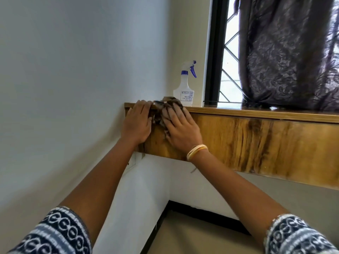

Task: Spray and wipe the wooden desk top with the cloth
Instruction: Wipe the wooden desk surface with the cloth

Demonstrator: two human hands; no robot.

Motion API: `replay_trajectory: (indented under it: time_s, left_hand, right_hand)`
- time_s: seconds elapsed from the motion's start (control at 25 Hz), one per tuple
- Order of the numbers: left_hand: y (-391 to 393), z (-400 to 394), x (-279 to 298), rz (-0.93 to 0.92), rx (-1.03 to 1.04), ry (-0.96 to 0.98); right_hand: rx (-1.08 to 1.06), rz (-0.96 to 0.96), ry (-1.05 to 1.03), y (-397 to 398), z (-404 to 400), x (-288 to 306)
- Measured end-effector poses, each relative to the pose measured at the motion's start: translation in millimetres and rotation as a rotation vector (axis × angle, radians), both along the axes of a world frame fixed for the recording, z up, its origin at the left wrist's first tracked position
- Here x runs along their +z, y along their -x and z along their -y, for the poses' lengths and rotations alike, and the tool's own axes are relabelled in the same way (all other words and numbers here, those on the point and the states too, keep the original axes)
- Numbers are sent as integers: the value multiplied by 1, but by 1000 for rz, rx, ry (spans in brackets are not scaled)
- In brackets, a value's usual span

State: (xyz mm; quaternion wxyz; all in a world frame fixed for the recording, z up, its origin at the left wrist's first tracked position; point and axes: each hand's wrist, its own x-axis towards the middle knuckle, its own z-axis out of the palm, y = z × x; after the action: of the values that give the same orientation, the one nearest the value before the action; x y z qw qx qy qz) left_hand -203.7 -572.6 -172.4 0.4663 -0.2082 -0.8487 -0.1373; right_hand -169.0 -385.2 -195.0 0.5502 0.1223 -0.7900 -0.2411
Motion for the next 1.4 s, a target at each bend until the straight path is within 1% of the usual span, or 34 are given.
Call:
replay_trajectory:
  time_s: [0.04, 0.08, 0.2, 0.28, 0.32, 0.36, 0.4, 0.48, 0.52, 0.56, 0.6, 0.68, 0.84, 0.92, 1.0, 1.04, 1.08, 1.12, 1.24, 1.28, 1.32, 1.36, 1.4]
  left_hand:
    - [0, 0, 0, 15, 20, 12]
    - [-2, -1, -2, 41, 51, 21]
    - [-16, -17, -2, 131, 128, 33]
    - [-32, -39, 0, 174, 62, 81]
    - [-41, -53, -1, 174, 4, 122]
    - [-48, -65, -1, 162, -49, 155]
    - [-54, -75, -1, 145, -85, 169]
    - [-60, -84, -4, 102, -87, 160]
    - [-60, -85, -6, 81, -65, 153]
    - [-60, -85, -8, 70, -46, 143]
    - [-60, -87, -11, 67, -40, 135]
    - [-60, -91, -14, 61, -37, 115]
    - [-63, -104, -17, 55, -38, 84]
    - [-68, -114, -16, 61, -98, 62]
    - [-75, -130, -11, 55, -162, 97]
    - [-77, -136, -12, 49, -187, 111]
    - [-78, -141, -13, 38, -196, 110]
    - [-78, -143, -13, 24, -191, 100]
    - [-73, -141, -15, -10, -133, 131]
    - [-72, -141, -16, -23, -103, 147]
    - [-72, -141, -17, -34, -80, 154]
    - [-71, -142, -18, -38, -70, 158]
    - [-70, -144, -19, -37, -70, 163]
  right_hand:
    - [1, -11, -1, -12, -23, -3]
    - [-1, -46, 53, -25, -48, -9]
    - [-56, -230, 371, -63, -115, -30]
    - [-125, -275, 553, -66, -113, -33]
    - [-119, -263, 572, -61, -100, -29]
    - [-81, -228, 511, -54, -86, -23]
    - [-35, -165, 388, -47, -73, -16]
    - [9, -30, 114, -40, -64, -7]
    - [8, -2, 19, -42, -72, -1]
    - [2, -7, -32, -47, -86, 3]
    - [-10, -28, -27, -55, -103, 3]
    - [-19, -125, 83, -73, -137, -5]
    - [-50, -352, 430, -111, -203, -35]
    - [-94, -433, 635, -118, -208, -44]
    - [-124, -479, 826, -111, -191, -45]
    - [-127, -466, 854, -104, -179, -45]
    - [-111, -417, 791, -98, -167, -45]
    - [-74, -332, 638, -92, -159, -46]
    - [-3, 15, -74, -85, -154, -56]
    - [-10, 94, -237, -88, -161, -54]
    - [-14, 112, -304, -90, -170, -49]
    - [-19, 71, -264, -96, -181, -46]
    - [-29, 13, -135, -106, -195, -45]
